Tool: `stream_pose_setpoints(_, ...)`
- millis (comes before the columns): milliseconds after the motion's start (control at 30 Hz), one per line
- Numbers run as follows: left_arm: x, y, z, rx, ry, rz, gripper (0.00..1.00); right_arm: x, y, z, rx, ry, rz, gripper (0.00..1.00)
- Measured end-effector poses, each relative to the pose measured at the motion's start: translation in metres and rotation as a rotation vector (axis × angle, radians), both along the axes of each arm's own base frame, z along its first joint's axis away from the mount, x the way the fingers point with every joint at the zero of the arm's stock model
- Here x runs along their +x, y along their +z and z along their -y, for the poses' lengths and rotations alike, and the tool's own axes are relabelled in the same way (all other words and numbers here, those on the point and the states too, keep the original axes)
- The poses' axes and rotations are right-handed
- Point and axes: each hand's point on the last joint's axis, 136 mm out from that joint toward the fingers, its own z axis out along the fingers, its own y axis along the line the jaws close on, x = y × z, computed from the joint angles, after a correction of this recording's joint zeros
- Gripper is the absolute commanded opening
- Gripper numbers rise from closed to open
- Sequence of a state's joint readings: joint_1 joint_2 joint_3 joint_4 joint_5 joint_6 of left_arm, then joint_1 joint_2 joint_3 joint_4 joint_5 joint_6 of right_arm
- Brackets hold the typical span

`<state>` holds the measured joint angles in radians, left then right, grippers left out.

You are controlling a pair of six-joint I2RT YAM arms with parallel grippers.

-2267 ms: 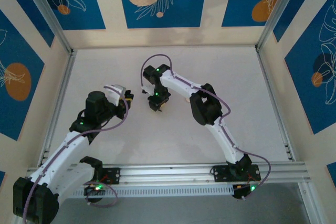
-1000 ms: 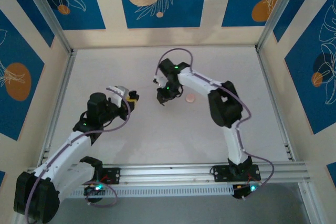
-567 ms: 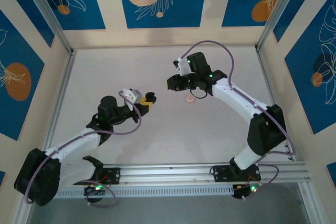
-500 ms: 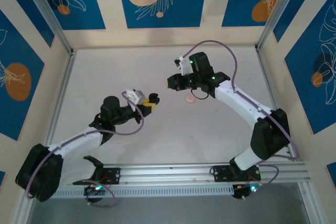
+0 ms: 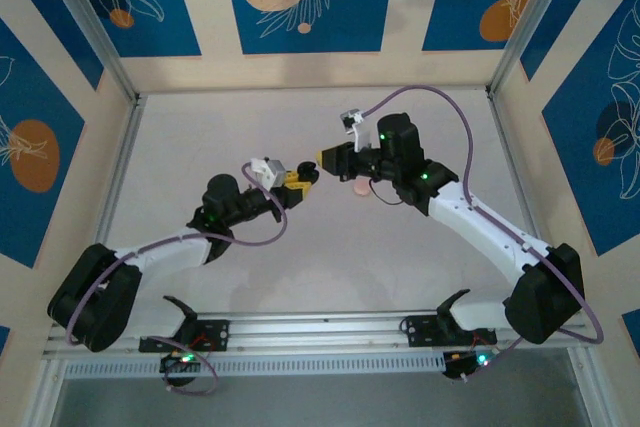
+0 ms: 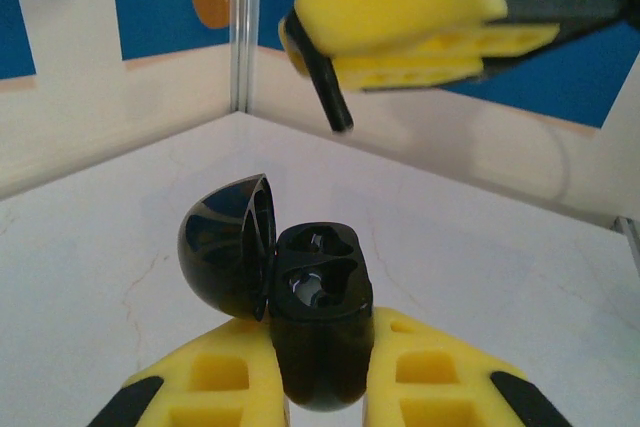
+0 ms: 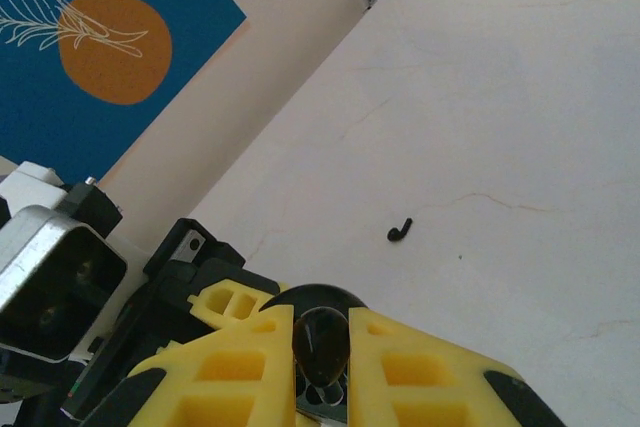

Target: Insert wireless bluetooth earbuds into charging case

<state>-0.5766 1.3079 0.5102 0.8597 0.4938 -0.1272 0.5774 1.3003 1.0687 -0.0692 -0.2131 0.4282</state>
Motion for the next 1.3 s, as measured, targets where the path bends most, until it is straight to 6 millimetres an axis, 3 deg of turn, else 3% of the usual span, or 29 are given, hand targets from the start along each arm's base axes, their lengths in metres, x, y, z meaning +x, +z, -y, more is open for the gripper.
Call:
stream_pose_setpoints(500, 0.002, 0.019, 0.005, -0.052, -0.008, 0.028, 0.13, 0.001, 0.0, -0.01, 0.033, 0.009, 0.0, 0.16)
stream_pose_setpoints(1300, 0.003, 0.025, 0.003, -0.069, 0.014, 0.027, 0.14, -0.003, -0.001, -0.011, 0.038, 0.02, 0.004, 0.17)
